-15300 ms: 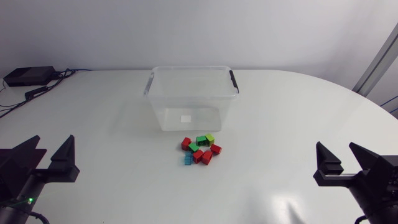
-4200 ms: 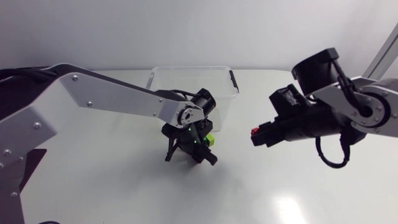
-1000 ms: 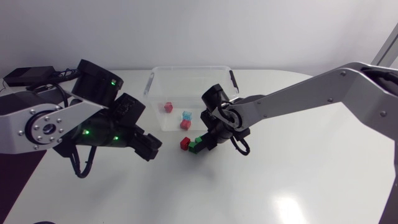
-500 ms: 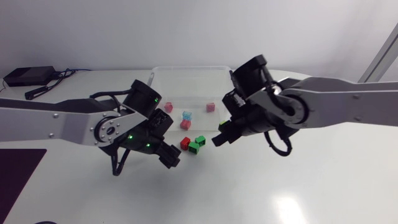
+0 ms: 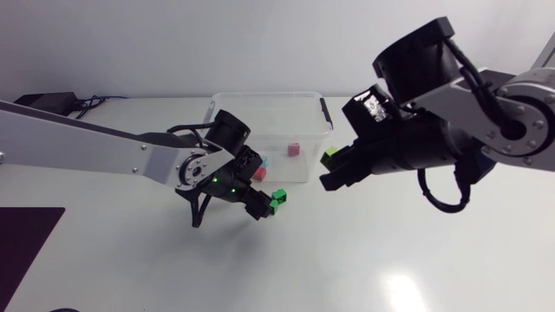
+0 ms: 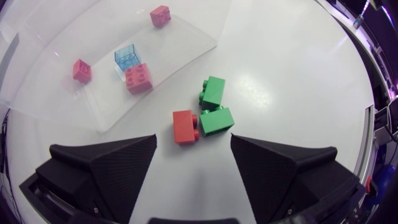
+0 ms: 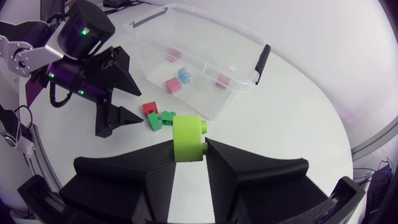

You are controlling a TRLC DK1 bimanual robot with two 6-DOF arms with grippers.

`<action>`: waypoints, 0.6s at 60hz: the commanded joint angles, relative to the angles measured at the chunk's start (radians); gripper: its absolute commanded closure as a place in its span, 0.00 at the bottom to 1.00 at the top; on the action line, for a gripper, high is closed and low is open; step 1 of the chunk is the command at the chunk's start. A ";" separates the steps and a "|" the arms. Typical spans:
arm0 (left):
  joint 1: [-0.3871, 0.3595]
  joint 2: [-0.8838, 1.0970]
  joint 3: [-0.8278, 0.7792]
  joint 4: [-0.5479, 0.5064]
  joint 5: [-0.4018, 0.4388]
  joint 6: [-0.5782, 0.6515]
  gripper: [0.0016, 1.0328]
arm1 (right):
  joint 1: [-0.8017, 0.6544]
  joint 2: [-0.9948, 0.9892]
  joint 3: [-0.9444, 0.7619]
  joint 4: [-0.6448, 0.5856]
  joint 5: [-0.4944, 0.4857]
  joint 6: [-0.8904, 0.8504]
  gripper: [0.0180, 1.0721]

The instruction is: Place the duplo bricks in the container

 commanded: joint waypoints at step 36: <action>0.058 0.068 -0.006 0.139 -0.048 0.029 0.24 | -0.053 0.267 0.379 0.038 -0.061 0.043 0.76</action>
